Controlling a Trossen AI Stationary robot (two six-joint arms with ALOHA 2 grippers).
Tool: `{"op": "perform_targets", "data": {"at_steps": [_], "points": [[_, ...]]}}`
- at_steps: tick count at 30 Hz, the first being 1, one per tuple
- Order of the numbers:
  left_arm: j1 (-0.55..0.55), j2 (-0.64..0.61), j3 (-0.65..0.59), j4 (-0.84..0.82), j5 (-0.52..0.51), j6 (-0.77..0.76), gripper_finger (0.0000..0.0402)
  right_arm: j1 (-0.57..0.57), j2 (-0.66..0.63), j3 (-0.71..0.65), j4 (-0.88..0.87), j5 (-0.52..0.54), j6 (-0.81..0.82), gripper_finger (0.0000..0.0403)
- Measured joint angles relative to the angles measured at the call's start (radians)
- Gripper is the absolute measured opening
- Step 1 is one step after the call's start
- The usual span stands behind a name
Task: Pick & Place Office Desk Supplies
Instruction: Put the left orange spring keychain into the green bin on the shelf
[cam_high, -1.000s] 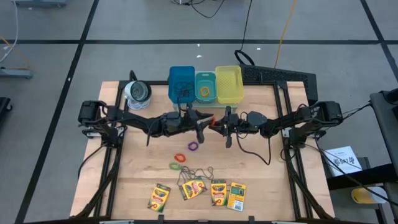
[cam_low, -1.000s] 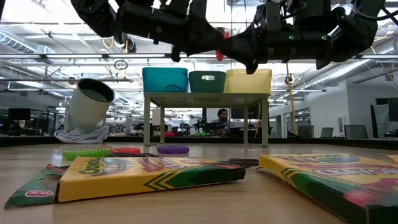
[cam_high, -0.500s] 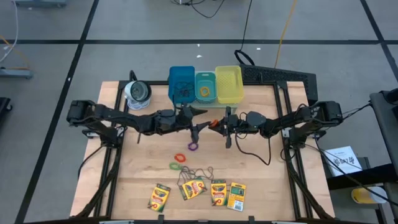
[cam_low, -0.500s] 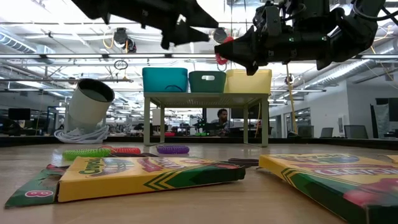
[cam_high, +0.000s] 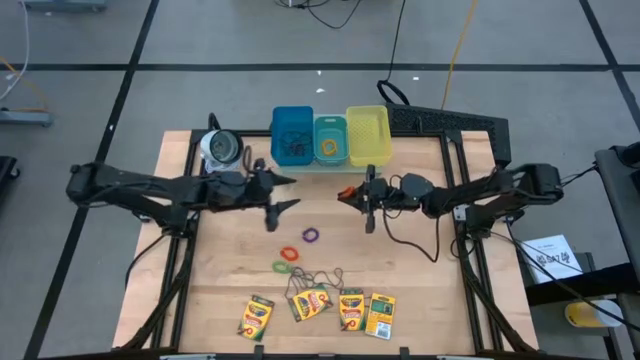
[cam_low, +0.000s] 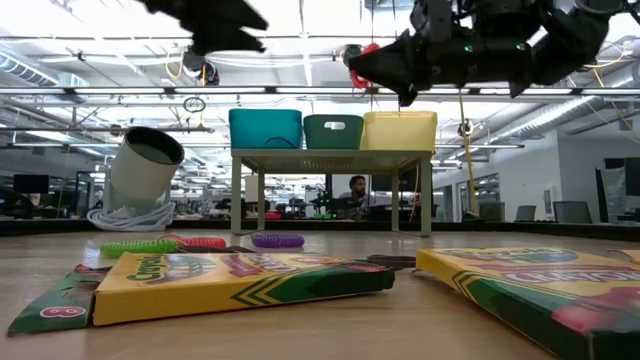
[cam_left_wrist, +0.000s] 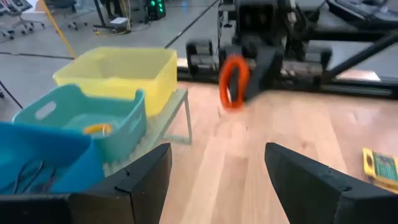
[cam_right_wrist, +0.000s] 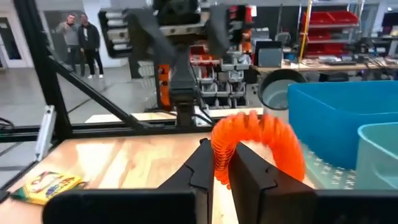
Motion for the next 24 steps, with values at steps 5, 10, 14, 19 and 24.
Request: {"op": "perform_targets", "data": {"at_steps": [5,10,14,19,24], "points": [[-0.002,-0.165,-0.207,0.141,-0.045,-0.039,0.0269,-0.031,-0.009,0.138,-0.255,-0.003,-0.054,0.0021],[-0.001,-0.267,-0.386,0.365,-0.107,-0.088,0.0269,-0.085,-0.007,0.295,-0.483,-0.003,-0.155,0.0021],[-0.001,-0.285,-0.464,0.482,-0.125,-0.115,0.0269,-0.147,-0.008,0.358,-0.504,-0.003,-0.186,0.0019],[-0.001,-0.275,-0.475,0.496,-0.125,-0.143,0.0269,-0.241,0.002,0.393,-0.503,-0.003,-0.182,0.0019],[-0.001,-0.267,-0.475,0.511,-0.139,-0.142,0.0269,-0.317,0.05,0.404,-0.495,-0.055,-0.152,0.0019]]}}
